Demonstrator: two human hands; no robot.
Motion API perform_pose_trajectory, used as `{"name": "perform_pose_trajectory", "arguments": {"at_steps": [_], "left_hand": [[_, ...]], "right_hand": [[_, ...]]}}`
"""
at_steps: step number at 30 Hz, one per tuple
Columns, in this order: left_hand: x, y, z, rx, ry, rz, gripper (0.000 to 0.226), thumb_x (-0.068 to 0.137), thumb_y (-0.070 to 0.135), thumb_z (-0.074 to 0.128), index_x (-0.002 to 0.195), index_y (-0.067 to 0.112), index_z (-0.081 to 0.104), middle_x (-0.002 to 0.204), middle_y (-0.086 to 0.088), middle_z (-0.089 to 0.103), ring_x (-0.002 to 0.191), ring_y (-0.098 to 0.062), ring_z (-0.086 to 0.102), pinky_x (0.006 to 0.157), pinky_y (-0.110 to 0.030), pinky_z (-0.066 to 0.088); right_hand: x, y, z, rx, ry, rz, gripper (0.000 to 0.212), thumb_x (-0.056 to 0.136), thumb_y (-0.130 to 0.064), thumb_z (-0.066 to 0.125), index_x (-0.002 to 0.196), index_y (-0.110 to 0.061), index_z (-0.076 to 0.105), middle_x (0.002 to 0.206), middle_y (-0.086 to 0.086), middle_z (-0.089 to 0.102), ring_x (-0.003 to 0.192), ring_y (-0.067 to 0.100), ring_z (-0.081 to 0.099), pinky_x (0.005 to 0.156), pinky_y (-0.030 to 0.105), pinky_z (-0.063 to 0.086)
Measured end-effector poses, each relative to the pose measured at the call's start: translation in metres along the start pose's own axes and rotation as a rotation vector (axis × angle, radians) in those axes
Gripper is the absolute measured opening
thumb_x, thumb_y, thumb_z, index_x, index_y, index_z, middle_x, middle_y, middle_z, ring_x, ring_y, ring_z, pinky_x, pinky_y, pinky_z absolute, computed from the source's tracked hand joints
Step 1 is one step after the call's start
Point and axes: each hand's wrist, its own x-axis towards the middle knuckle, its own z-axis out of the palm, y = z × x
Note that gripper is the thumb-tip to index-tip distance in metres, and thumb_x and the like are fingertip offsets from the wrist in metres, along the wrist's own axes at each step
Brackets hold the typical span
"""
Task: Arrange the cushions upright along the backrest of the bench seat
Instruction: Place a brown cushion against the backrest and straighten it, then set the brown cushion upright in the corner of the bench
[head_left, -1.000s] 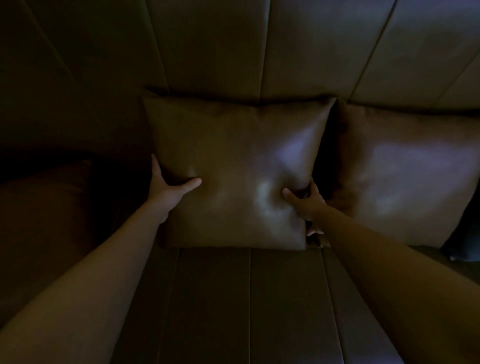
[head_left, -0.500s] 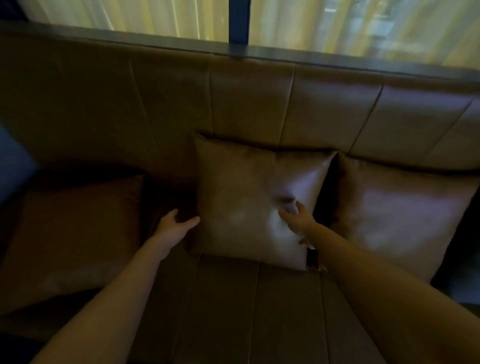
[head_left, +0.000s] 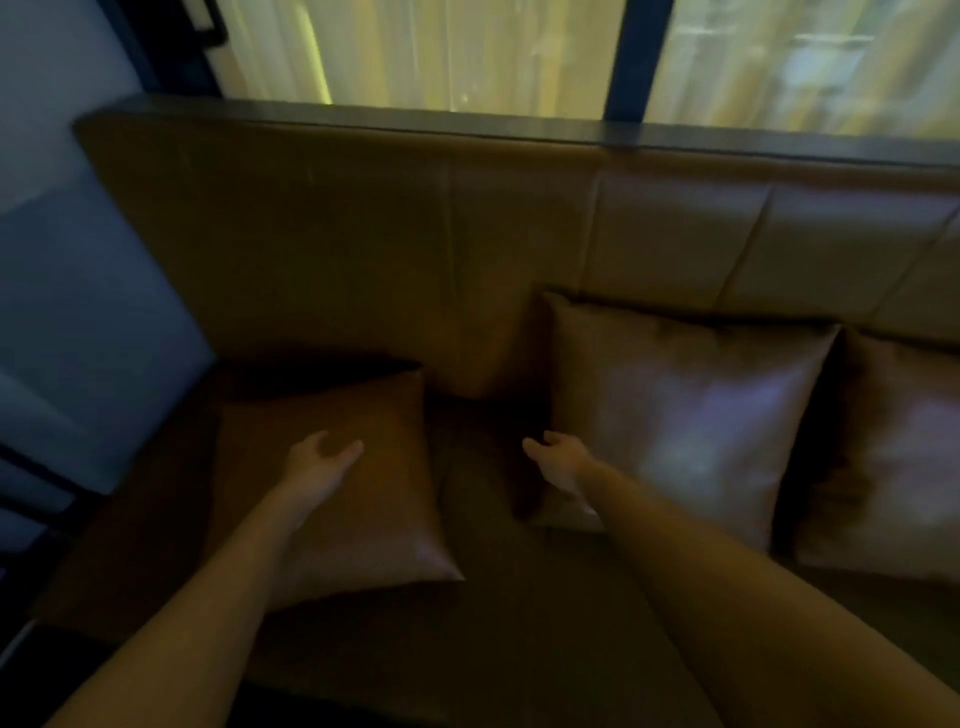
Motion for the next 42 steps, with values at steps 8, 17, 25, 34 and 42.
{"name": "perform_pose_trajectory", "arguments": {"at_steps": [8,17,25,34,42], "left_hand": [[0.068,-0.076,-0.093,0.079,-0.091,-0.109,0.084,0.090,0.043,0.061,0.155,0.015,0.017,0.159,-0.013,0.023,0.142,-0.037,0.030,0.111,-0.049,0.032],[0.144,-0.140,-0.099,-0.056,-0.085,-0.309,0.133,0.054,0.055,0.084,0.156,0.020,0.006,0.160,-0.012,0.022,0.144,-0.037,0.025,0.113,-0.058,0.024],[0.175,-0.187,-0.090,-0.162,-0.081,-0.319,0.125,0.054,0.039,0.088,0.154,0.014,0.018,0.156,-0.014,0.031,0.140,-0.039,0.033,0.111,-0.061,0.027],[0.147,-0.163,-0.070,-0.210,0.026,-0.021,0.125,0.050,0.033,0.092,0.153,0.016,0.023,0.153,-0.011,0.037,0.138,-0.036,0.038,0.108,-0.058,0.035],[0.163,-0.087,-0.047,-0.201,0.063,0.259,0.124,0.054,0.026,0.093,0.153,0.020,0.019,0.156,-0.006,0.031,0.141,-0.030,0.032,0.110,-0.050,0.031]], "right_hand": [[0.029,-0.026,0.133,0.005,-0.044,0.095,0.069,0.099,-0.045,0.043,0.154,-0.012,0.018,0.161,0.013,0.020,0.145,0.036,0.027,0.112,0.046,0.029],[0.089,-0.024,0.172,0.076,0.003,0.175,0.090,0.088,-0.057,0.053,0.155,-0.012,0.012,0.160,0.014,0.021,0.142,0.038,0.032,0.108,0.049,0.034],[0.121,0.006,0.221,0.122,-0.021,0.199,0.109,0.066,-0.047,0.082,0.151,-0.013,0.022,0.150,0.014,0.037,0.134,0.034,0.044,0.105,0.046,0.044],[0.106,0.016,0.201,0.240,0.132,0.211,0.098,0.065,-0.013,0.085,0.146,-0.013,0.031,0.141,0.015,0.045,0.126,0.035,0.049,0.091,0.042,0.047],[0.104,0.012,0.160,0.306,0.349,0.016,0.090,0.062,-0.010,0.088,0.138,-0.014,0.040,0.128,0.012,0.054,0.121,0.032,0.051,0.095,0.040,0.048]]}}
